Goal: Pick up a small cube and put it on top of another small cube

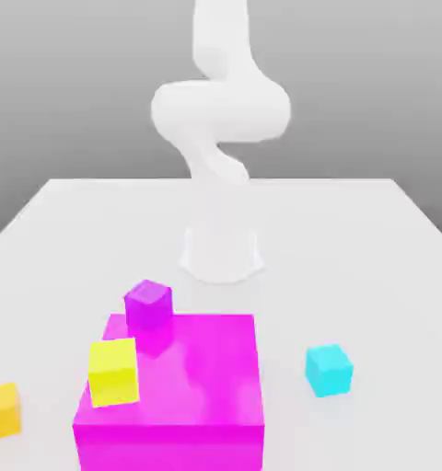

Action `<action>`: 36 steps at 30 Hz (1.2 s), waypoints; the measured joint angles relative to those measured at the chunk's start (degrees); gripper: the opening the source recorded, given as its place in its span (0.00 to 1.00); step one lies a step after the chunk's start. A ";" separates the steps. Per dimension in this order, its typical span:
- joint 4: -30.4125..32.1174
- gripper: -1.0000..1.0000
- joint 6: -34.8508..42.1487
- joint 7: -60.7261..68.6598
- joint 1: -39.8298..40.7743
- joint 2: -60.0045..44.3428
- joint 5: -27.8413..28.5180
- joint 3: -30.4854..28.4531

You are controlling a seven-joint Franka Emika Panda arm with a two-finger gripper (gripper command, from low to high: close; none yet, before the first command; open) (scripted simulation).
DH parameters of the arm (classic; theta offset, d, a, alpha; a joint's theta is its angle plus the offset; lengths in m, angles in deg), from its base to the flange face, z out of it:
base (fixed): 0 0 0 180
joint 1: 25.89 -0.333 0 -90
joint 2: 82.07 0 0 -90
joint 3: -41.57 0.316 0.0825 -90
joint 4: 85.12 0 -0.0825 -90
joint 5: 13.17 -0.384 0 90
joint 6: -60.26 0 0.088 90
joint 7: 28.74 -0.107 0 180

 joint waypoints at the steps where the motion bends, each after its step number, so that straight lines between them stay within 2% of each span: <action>1: 0.07 0.50 -0.73 -1.40 1.15 -2.26 0.29 -0.06; 17: 1.10 0.50 -11.53 -20.28 15.06 -35.65 2.12 -5.40; 27: 1.72 0.50 -18.20 -26.10 22.60 -56.60 -5.09 -8.49; 32: 0.23 0.50 -24.83 -25.06 25.36 -67.01 -8.79 -6.75; 33: -0.12 0.00 -26.05 -24.73 25.63 -68.64 -9.26 -6.39; 36: -0.12 0.00 -26.08 -24.74 25.64 -68.64 -9.25 -6.39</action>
